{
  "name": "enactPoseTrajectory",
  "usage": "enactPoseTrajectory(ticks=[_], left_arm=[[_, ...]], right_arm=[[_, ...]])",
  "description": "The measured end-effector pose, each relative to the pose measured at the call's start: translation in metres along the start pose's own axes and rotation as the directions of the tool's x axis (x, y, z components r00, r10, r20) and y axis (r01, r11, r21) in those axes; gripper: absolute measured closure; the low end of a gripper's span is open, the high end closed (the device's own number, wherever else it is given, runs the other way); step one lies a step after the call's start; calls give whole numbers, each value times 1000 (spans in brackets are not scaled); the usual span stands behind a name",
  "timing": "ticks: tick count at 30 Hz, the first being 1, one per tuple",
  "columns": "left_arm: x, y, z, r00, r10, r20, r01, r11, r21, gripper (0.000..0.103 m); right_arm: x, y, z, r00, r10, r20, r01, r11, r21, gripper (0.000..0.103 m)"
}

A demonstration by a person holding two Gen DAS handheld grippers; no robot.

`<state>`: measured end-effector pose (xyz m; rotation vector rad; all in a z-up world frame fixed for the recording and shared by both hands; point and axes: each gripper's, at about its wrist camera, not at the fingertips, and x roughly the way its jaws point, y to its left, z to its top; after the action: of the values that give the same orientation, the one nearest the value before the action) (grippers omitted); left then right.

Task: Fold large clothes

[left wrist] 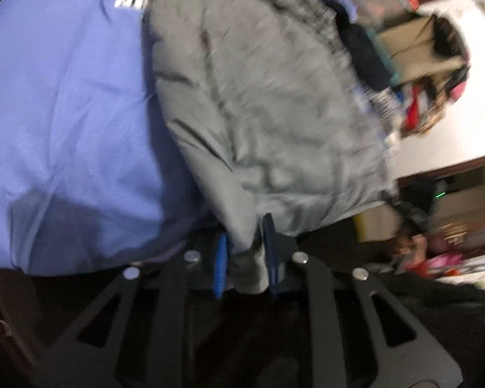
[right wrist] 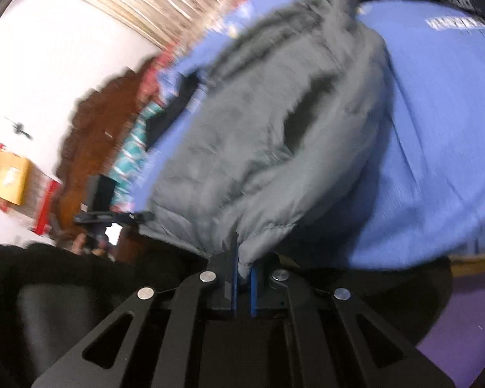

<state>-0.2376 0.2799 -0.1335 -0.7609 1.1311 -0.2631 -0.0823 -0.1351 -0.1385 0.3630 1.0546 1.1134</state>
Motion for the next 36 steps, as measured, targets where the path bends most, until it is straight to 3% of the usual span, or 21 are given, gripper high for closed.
enactPoseTrajectory(ticks=[2, 4, 8, 15, 18, 20, 23, 25, 26, 28, 30, 32, 34, 35, 36], left_arm=[[-16, -4, 11, 995, -86, 55, 88, 995, -39, 84], [-31, -5, 27, 978, -168, 125, 178, 981, -81, 84], [-42, 3, 68, 948, -223, 226, 260, 954, -151, 84], [-35, 22, 163, 942, -110, 317, 186, 957, -222, 84], [-34, 36, 195, 941, -3, 338, 102, 957, -273, 84], [-39, 41, 200, 939, 54, 341, 52, 954, -295, 84], [-42, 30, 194, 938, 59, 342, 24, 972, -233, 84], [-46, 15, 182, 943, 110, 315, -62, 985, -160, 84], [-47, 12, 176, 942, 124, 312, -85, 987, -138, 84], [-51, 7, 163, 941, 140, 309, -114, 988, -100, 84], [-50, 6, 158, 940, 151, 305, -133, 988, -80, 84], [-44, 6, 161, 938, 178, 296, -166, 984, -67, 84], [-34, 7, 170, 943, 182, 279, -171, 983, -65, 84], [-28, 7, 175, 947, 174, 271, -162, 985, -65, 83], [-22, 7, 180, 951, 164, 261, -154, 986, -61, 77]], right_arm=[[-7, 5, 15, 996, 57, 68, -58, 998, 1, 73], [-13, 5, 33, 986, 102, 129, -103, 995, 9, 73], [-9, -4, 86, 962, 131, 238, -144, 989, 36, 73], [36, -45, 183, 959, -87, 269, 33, 979, 199, 74], [61, -72, 212, 938, -238, 251, 156, 939, 307, 74], [80, -92, 223, 914, -348, 209, 244, 882, 402, 74], [100, -110, 224, 894, -417, 165, 298, 827, 477, 74], [102, -115, 221, 887, -432, 163, 310, 818, 485, 73], [100, -115, 219, 893, -411, 185, 274, 821, 501, 72], [85, -110, 212, 893, -377, 244, 209, 829, 519, 65], [68, -99, 204, 873, -368, 320, 176, 850, 496, 56], [54, -81, 196, 847, -370, 382, 177, 874, 453, 34], [44, -66, 192, 828, -343, 443, 148, 896, 418, 20], [39, -62, 185, 825, -312, 472, 109, 906, 408, 10], [38, -59, 182, 829, -294, 475, 88, 909, 408, 6]])
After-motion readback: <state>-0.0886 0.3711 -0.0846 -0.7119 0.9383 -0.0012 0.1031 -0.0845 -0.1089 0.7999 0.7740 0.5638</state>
